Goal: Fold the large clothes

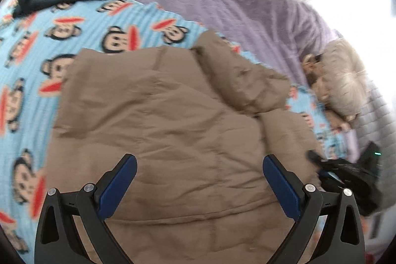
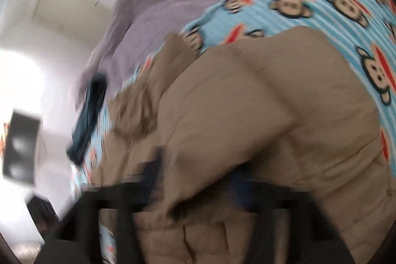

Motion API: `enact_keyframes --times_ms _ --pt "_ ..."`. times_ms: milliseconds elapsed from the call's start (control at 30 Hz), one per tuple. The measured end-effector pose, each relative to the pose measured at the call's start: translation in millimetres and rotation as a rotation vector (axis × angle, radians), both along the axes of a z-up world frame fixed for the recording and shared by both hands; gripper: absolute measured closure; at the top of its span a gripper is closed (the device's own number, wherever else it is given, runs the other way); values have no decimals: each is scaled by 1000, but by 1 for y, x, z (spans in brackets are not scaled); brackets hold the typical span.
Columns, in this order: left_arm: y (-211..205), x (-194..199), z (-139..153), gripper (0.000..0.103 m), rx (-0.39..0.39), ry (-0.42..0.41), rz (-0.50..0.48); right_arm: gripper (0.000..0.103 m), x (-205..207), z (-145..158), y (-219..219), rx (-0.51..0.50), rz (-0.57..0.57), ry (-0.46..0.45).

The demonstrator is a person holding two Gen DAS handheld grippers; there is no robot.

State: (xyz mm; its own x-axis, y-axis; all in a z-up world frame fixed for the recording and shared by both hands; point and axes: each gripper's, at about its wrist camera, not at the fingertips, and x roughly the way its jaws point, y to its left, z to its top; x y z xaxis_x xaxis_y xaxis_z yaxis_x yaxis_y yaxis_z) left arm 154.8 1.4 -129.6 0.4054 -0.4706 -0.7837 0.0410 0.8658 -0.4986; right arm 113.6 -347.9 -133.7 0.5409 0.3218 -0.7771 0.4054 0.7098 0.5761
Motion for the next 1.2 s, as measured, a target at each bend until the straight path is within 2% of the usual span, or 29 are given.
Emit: enact_keyframes --times_ms 67,133,233,333,400,433,500,533,567,700,800,833,933,967,1000,1033,1067,1133,1200 --pt "2 2 0 1 -80 7 -19 93 10 10 3 -42 39 -35" --pt "7 5 -2 1 -175 18 -30 93 21 27 32 -132 169 -92" --pt "16 7 -6 1 -312 41 -19 93 25 40 86 -210 372 -148" --pt "23 10 -11 1 -422 62 -14 93 23 36 145 -285 556 -154" --pt "23 12 -17 1 -490 83 -27 88 21 26 168 -309 627 -123" --pt "22 14 -20 1 -504 95 -28 83 19 19 178 -329 655 -100" --pt "18 17 -28 1 -489 121 -26 44 15 10 185 -327 685 -61" --pt "15 18 -31 1 -470 131 -29 36 12 9 181 -305 683 -50" --pt "12 19 -35 1 -455 137 -31 33 7 9 172 -271 671 -47" --pt "-1 20 -42 1 -384 152 -46 33 -15 9 111 -206 550 11" --pt "-11 20 -44 1 -339 152 -78 33 -35 -3 36 -106 343 92" --pt "-18 21 -43 1 -320 152 -95 33 -44 -10 2 -52 235 120" --pt "-38 24 -42 3 -241 144 -134 33 -58 -19 -55 51 36 127" --pt "-42 23 -40 20 -216 135 -145 33 -62 -22 -76 75 -43 116" --pt "-48 23 -39 53 -188 130 -160 49 -62 -24 -88 86 -89 114" --pt "-55 23 -37 73 -142 129 -177 63 -62 -26 -98 100 -121 114" --pt "-56 21 -37 92 -128 130 -191 95 -61 -29 -104 110 -139 121" --pt "-54 14 -32 92 -122 108 -187 96 -58 -33 -109 120 -157 129" --pt "-44 3 -27 92 -78 78 -176 96 -55 -30 -106 108 -125 120"
